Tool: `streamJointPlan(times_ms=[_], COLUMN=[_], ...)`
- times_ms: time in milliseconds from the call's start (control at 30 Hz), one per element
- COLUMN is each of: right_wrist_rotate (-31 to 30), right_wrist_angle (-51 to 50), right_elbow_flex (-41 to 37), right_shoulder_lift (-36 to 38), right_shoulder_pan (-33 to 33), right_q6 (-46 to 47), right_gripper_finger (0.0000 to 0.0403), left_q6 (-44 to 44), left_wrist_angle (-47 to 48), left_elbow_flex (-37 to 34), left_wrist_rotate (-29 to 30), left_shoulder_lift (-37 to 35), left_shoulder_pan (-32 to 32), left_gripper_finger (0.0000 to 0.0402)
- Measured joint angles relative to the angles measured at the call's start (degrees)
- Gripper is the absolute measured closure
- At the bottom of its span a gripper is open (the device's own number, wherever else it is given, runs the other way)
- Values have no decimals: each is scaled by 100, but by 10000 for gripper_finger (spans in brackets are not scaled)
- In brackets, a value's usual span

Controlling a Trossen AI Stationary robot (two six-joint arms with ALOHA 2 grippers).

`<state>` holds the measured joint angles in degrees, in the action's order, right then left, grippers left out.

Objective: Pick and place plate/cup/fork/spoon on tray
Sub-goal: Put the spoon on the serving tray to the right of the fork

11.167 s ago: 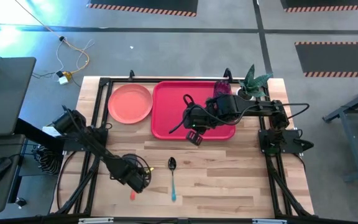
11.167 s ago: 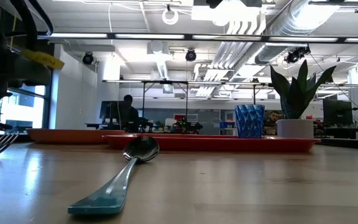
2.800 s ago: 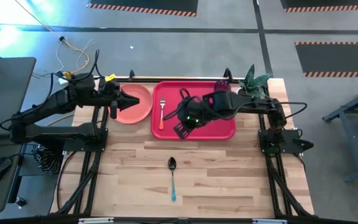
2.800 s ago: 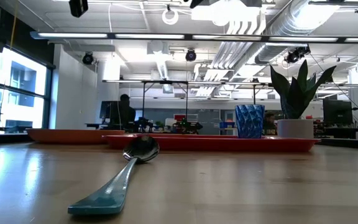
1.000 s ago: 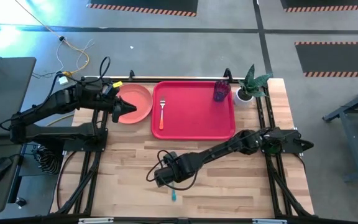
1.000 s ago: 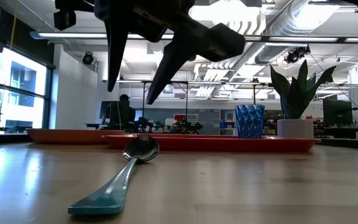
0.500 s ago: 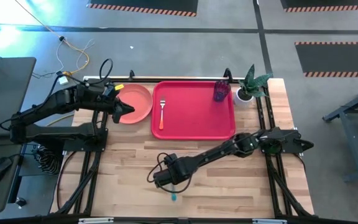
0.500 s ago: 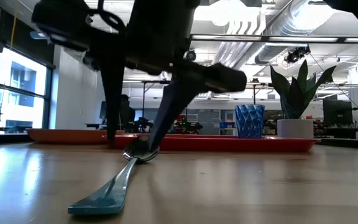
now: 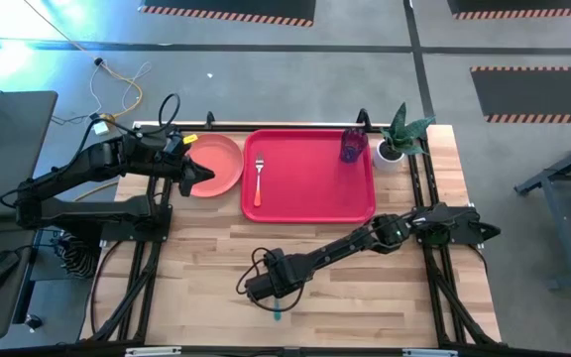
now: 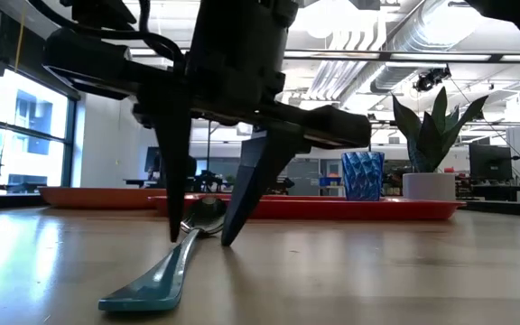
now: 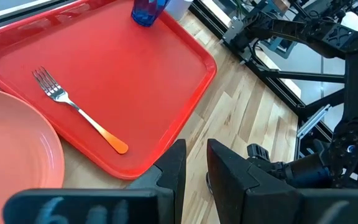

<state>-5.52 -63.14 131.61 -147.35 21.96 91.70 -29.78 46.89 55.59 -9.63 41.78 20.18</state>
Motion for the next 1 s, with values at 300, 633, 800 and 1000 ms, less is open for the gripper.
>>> streamJointPlan(times_ms=[300, 633, 800, 1000], right_wrist_rotate=[-67, 20, 78, 148], right_wrist_angle=[-196, -228, -291, 19], right_elbow_flex=[-13, 3, 299, 291], right_shoulder_lift=[-15, 9, -47, 179], right_shoulder_pan=[1, -27, -77, -295], right_q6=[-27, -22, -20, -17], right_gripper_finger=[386, 398, 398, 400], left_q6=[0, 0, 176, 204], left_wrist_angle=[2, 2, 7, 5], left_elbow_flex=[0, 0, 0, -2], left_wrist_rotate=[2, 2, 2, 0], left_shoulder_lift=[0, 7, 4, -19], left_shoulder_pan=[0, 0, 0, 2], left_gripper_finger=[346, 346, 346, 346])
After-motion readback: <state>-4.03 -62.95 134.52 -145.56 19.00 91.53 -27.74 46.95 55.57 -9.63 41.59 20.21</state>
